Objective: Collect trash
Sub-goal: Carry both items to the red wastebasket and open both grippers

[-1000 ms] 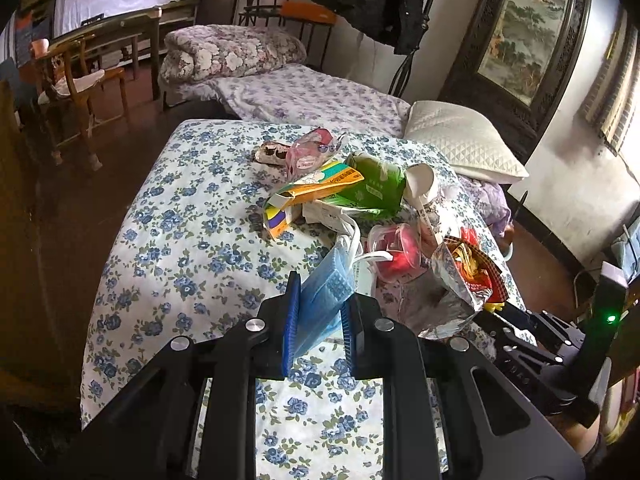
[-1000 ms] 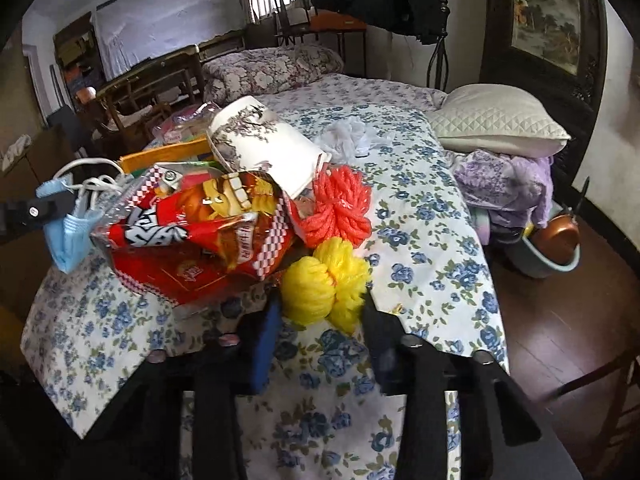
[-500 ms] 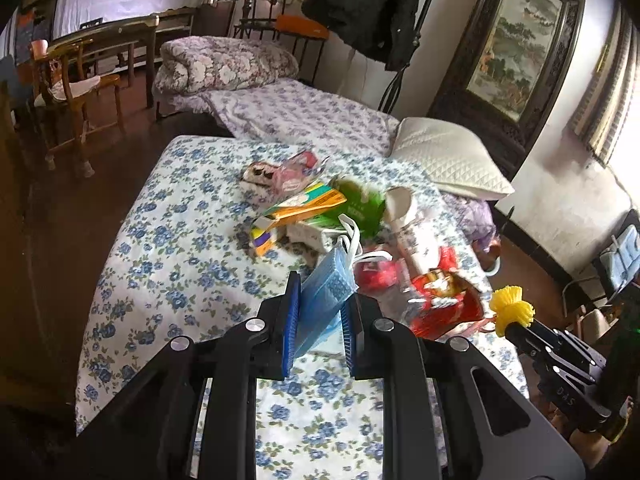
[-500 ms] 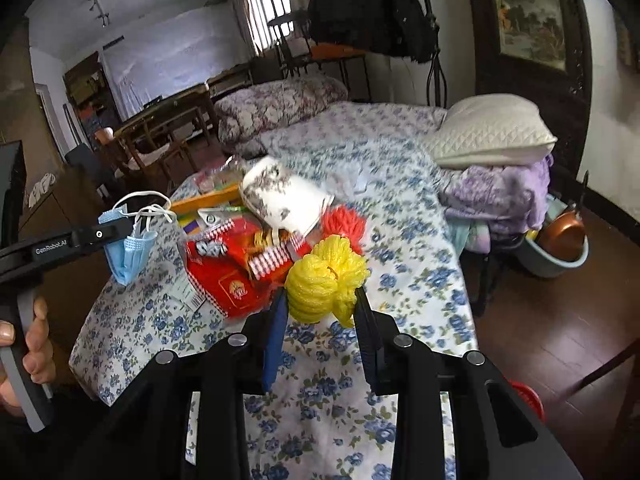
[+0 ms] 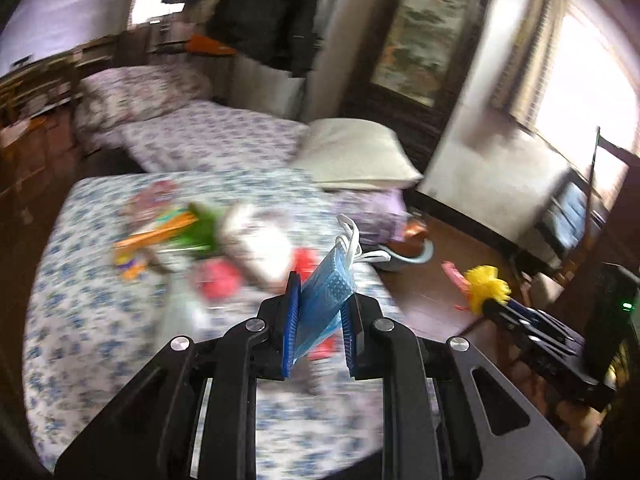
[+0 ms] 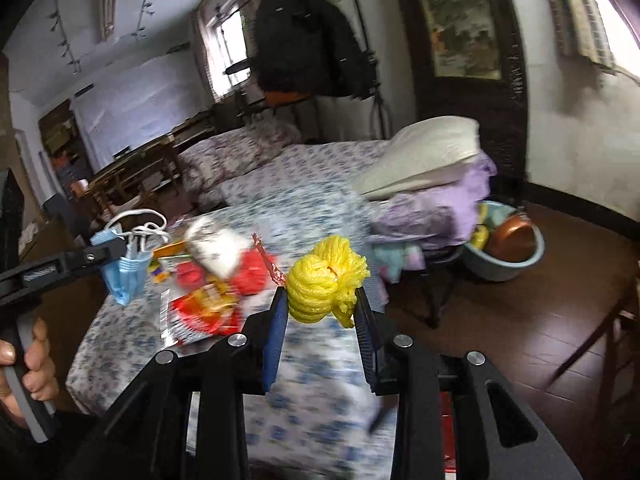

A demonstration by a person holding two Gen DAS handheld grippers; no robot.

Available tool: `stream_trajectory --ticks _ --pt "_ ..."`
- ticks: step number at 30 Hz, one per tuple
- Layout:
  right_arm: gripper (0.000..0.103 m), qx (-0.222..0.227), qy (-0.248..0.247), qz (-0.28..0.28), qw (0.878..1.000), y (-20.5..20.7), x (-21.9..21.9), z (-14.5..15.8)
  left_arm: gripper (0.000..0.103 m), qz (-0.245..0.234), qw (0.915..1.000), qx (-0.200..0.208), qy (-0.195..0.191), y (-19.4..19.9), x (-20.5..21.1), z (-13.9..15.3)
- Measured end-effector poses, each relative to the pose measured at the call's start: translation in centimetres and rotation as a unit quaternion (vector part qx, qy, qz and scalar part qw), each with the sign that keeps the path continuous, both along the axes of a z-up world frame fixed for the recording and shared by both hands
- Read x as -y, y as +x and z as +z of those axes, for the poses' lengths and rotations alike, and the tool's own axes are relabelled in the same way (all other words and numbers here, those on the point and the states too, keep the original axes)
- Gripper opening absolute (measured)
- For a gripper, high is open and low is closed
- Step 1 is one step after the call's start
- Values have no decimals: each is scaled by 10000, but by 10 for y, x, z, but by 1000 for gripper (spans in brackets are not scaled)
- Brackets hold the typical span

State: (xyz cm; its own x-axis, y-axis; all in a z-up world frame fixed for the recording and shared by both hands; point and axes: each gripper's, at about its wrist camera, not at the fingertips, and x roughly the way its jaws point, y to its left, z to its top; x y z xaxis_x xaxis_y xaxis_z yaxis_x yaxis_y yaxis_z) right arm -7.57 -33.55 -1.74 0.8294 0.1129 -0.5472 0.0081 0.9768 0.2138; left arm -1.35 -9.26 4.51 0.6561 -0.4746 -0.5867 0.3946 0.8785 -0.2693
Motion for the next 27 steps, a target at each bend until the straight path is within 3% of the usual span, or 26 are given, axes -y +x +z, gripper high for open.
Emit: stream_trajectory --ticks 6,12,16,22,27 --pt "33 -423 84 -630 9971 -13 72 -35 20 -1154 9930 -241 -6 -7 101 -1" --pt "33 -1113 143 -1043 9882 -15 124 -96 20 -2021 9730 -1071 307 4 209 -58" --pt "33 -1630 446 -1269 9774 -18 153 -147 20 -2168 9638 -1440 575 7 246 -99" --pt "33 -2263 747 -1404 9610 -15 162 -211 20 -2130 9497 -2138 838 29 280 -165" --pt "33 -2497 933 -1379 9539 -16 164 -244 20 -2158 9384 -2555 870 38 304 -203"
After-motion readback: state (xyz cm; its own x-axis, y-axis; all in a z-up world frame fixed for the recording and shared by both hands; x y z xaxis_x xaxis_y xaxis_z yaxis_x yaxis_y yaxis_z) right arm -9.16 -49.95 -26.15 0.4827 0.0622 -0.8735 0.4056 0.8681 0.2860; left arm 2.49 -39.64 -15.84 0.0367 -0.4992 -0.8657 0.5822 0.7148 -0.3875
